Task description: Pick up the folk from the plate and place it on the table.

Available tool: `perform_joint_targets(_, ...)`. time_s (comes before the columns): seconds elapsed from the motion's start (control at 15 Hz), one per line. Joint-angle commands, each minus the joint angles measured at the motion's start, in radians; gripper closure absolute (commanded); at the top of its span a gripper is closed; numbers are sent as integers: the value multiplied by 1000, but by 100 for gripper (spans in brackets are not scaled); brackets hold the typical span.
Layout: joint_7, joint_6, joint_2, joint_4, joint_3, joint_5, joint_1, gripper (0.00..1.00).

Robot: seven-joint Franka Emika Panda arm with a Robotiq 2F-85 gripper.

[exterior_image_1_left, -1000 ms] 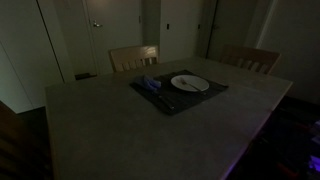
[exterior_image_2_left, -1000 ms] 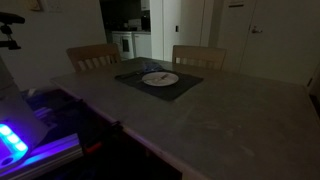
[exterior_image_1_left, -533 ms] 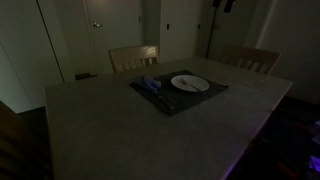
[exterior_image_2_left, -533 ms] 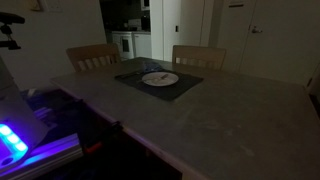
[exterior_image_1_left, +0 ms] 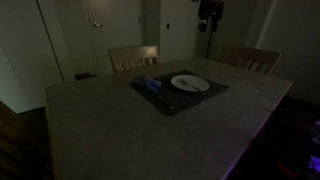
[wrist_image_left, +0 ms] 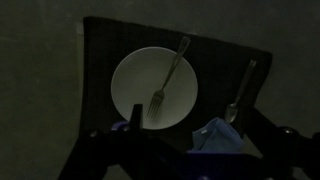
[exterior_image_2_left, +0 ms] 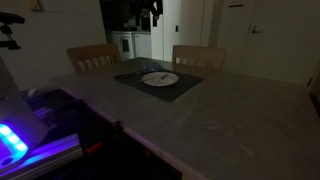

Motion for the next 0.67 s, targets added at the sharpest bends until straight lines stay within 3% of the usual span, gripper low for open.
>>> perform_joint_targets(0.0, 2, 6, 20, 6, 18, -1, -14, 0)
perform_joint_targets(0.27, 3, 7, 27, 8, 22, -1, -14, 0)
perform_joint_targets(0.6, 223, 151, 126, -3, 44, -117, -13, 0)
